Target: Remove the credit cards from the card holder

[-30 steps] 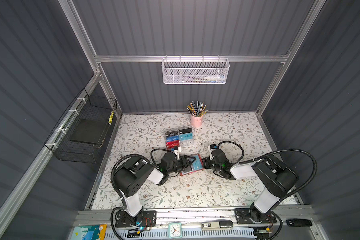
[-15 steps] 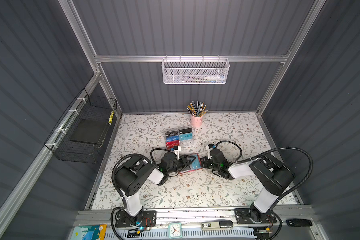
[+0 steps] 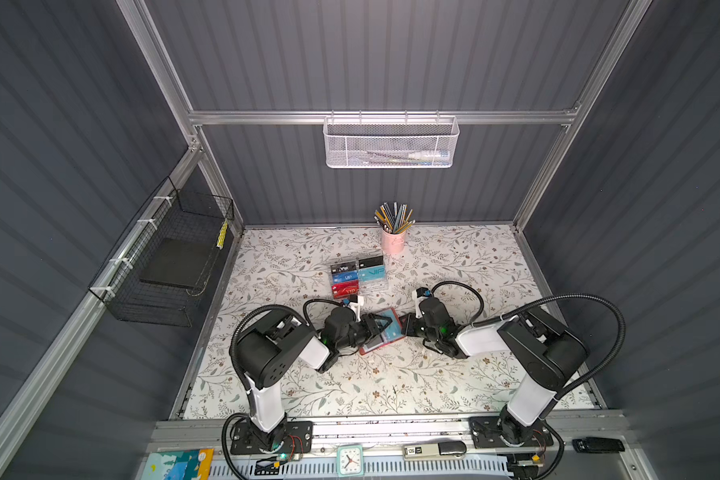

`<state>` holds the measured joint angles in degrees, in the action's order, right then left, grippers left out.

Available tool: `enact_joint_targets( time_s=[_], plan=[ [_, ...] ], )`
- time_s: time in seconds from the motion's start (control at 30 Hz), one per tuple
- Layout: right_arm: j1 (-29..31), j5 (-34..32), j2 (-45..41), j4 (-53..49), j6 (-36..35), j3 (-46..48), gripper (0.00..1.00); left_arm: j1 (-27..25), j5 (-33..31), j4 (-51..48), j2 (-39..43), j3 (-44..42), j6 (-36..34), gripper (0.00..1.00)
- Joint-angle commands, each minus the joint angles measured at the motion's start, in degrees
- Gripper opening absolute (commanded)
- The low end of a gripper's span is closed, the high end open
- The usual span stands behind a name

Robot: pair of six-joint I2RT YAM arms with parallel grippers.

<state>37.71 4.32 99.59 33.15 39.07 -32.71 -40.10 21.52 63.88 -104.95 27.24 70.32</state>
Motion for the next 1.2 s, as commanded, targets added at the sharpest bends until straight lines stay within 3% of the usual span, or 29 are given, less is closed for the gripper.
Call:
enact_joint_targets(
  time_s=[0.0, 0.47, 1.17],
  plan=[
    [1.22, 1.67, 2.84, -8.19, 0.59, 1.60, 0.00, -0.77, 0.19, 1.91, -0.48, 0.55, -0.20, 0.32],
    [0.11, 1.61, 3.15, -8.01, 0.08, 2.39, 0.00, 2.24, 1.21, 1.01, 2.79, -3.68, -0.97, 0.30],
    [-0.68, 1.74, 2.90, -8.36, -0.39, 2.55, 0.00, 4.84, 3.04, -1.81, 3.18, -3.56, -1.77, 0.27]
  ],
)
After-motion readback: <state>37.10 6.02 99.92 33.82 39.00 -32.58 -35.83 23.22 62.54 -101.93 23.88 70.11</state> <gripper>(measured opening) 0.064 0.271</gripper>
